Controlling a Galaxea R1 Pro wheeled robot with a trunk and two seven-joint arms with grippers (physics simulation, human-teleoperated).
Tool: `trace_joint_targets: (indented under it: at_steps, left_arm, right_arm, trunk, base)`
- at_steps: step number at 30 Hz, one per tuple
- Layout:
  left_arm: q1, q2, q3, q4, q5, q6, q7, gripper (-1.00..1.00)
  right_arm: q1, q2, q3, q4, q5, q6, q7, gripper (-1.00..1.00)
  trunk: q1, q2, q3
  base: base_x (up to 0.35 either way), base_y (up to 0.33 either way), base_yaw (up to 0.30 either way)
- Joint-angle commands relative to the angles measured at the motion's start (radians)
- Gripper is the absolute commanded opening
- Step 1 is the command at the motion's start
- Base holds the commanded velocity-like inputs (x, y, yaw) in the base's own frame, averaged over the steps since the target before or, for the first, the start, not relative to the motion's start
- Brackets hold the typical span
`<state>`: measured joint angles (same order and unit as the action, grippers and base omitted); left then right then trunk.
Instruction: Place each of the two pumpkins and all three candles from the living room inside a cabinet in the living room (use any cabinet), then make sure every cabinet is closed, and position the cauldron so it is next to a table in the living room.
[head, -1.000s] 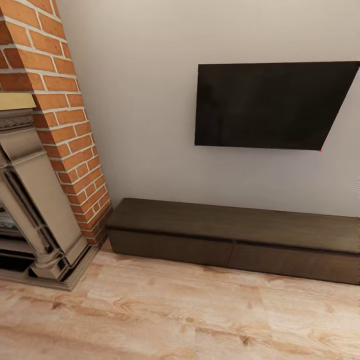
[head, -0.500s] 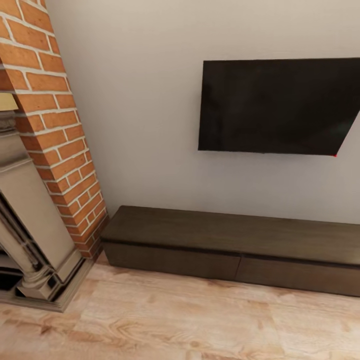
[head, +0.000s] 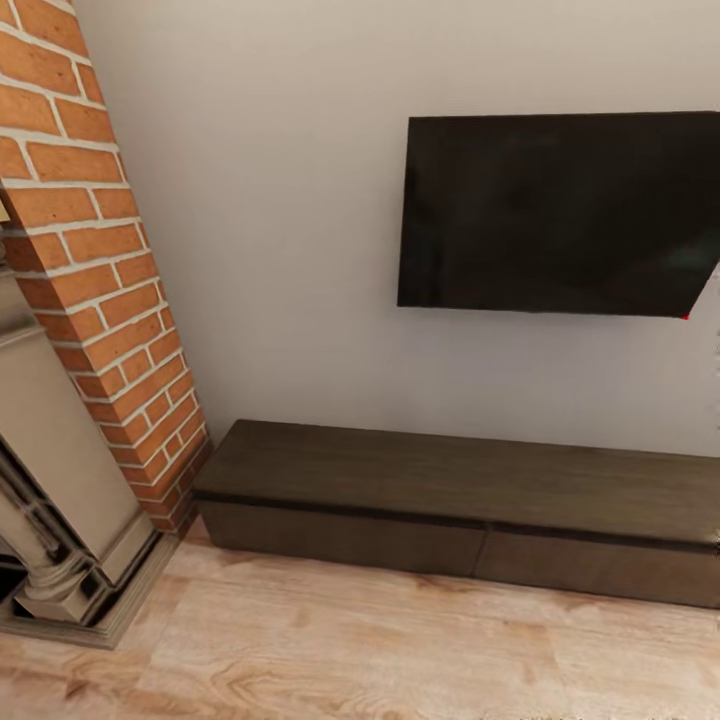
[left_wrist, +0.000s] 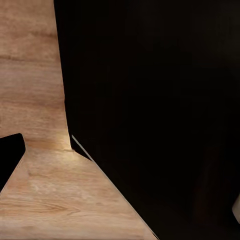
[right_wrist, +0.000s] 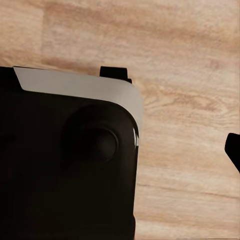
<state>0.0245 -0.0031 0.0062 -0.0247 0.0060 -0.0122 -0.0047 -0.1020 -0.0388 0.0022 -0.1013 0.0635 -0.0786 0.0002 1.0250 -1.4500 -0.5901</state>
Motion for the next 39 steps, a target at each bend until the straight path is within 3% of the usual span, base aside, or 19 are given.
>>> trace_joint_targets:
  at_steps: [1, 7, 10, 12, 14, 17, 18, 19, 21, 22, 25, 26, 29, 33, 37, 39]
  left_arm:
    - [0.000, 0.000, 0.000, -0.006, 0.000, 0.000, -0.001, 1.00]
    - [-0.004, 0.018, -0.004, -0.098, -0.011, 0.003, 0.004, 1.00]
    - [-0.012, 0.040, -0.004, -0.192, -0.013, 0.010, 0.006, 1.00]
    - [-0.029, 0.054, -0.005, -0.306, -0.014, 0.031, 0.005, 1.00]
    - [-0.054, 0.059, -0.005, -0.422, -0.013, 0.094, 0.002, 1.00]
    - [-0.124, 0.053, -0.008, -0.606, -0.011, 0.283, -0.023, 1.00]
    - [-0.136, 0.052, -0.008, -0.629, -0.011, 0.308, -0.031, 1.00]
    - [-0.183, 0.039, -0.009, -0.715, -0.009, 0.394, -0.079, 1.00]
    - [-0.219, 0.031, -0.009, -0.769, -0.007, 0.449, -0.128, 1.00]
    - [-0.274, 0.024, -0.008, -0.822, -0.004, 0.509, -0.211, 1.00]
    - [-0.367, 0.001, -0.008, -0.858, -0.002, 0.574, -0.384, 1.00]
    - [-0.415, -0.012, -0.007, -0.861, 0.000, 0.605, -0.475, 1.00]
    - [-0.491, -0.034, -0.007, -0.862, 0.012, 0.650, -0.616, 1.00]
    - [-0.595, -0.084, -0.008, -0.865, 0.091, 0.722, -0.805, 1.00]
    - [-0.675, -0.110, -0.015, -0.867, 0.177, 0.789, -0.908, 1.00]
    - [-0.727, -0.121, -0.040, -0.869, 0.257, 0.807, -0.958, 1.00]
  right_arm:
    - [0.000, 0.000, -0.001, 0.001, -0.002, 0.000, 0.002, 1.00]
    - [0.000, -0.001, 0.000, -0.004, 0.002, -0.001, -0.002, 1.00]
    - [-0.001, -0.002, 0.000, -0.007, 0.003, -0.001, -0.003, 1.00]
    - [-0.001, -0.002, -0.001, -0.009, 0.004, -0.001, -0.003, 1.00]
    - [-0.001, -0.001, -0.002, -0.010, 0.003, -0.001, -0.004, 1.00]
    - [-0.001, -0.001, -0.004, -0.030, 0.001, -0.004, -0.005, 1.00]
    - [-0.001, -0.001, -0.004, -0.034, 0.001, -0.004, -0.005, 1.00]
    - [-0.001, -0.001, -0.005, -0.047, 0.000, -0.005, -0.005, 1.00]
    - [-0.001, -0.001, -0.005, -0.050, 0.001, -0.004, -0.005, 1.00]
    - [-0.001, -0.001, -0.003, -0.053, 0.003, -0.005, -0.005, 1.00]
    - [-0.001, -0.002, 0.000, -0.055, 0.005, -0.006, -0.005, 1.00]
    - [-0.001, -0.002, 0.001, -0.055, 0.005, -0.006, -0.005, 1.00]
    - [-0.001, -0.003, 0.002, -0.055, 0.006, -0.006, -0.005, 1.00]
    - [-0.001, -0.003, 0.004, -0.056, 0.007, -0.006, -0.005, 1.00]
    - [-0.001, -0.005, 0.006, -0.054, 0.011, -0.008, -0.005, 1.00]
    - [-0.001, -0.018, 0.006, -0.046, 0.052, -0.025, -0.005, 1.00]
  trunk:
    - [0.000, 0.000, 0.000]
    - [0.000, 0.000, 0.001]
    - [0.000, 0.000, 0.001]
    - [0.000, 0.000, 0.001]
    - [0.000, 0.000, 0.002]
    - [0.000, 0.000, 0.002]
    - [0.000, 0.000, 0.002]
    - [0.000, 0.000, 0.002]
    - [0.000, 0.000, 0.002]
    - [0.000, 0.000, 0.002]
    - [0.000, 0.000, 0.002]
    - [0.000, 0.000, 0.002]
    - [0.000, 0.000, 0.002]
    - [0.000, 0.000, 0.002]
    - [0.000, 0.000, 0.002]
    - [0.000, 0.000, 0.002]
  base:
    - [0.004, 0.000, -0.205]
    - [0.001, 0.000, -0.109]
    - [0.000, 0.000, -0.011]
    - [0.000, 0.000, -0.004]
    - [0.000, 0.000, -0.002]
    - [0.000, 0.000, 0.000]
    - [0.000, 0.000, 0.000]
    - [0.000, 0.000, 0.000]
    - [0.000, 0.000, 0.000]
    - [0.000, 0.000, 0.000]
    - [0.000, 0.000, 0.000]
    - [0.000, 0.000, 0.000]
    - [0.000, 0.000, 0.000]
    - [0.000, 0.000, 0.000]
    - [0.000, 0.000, 0.000]
    - [0.000, 0.000, 0.000]
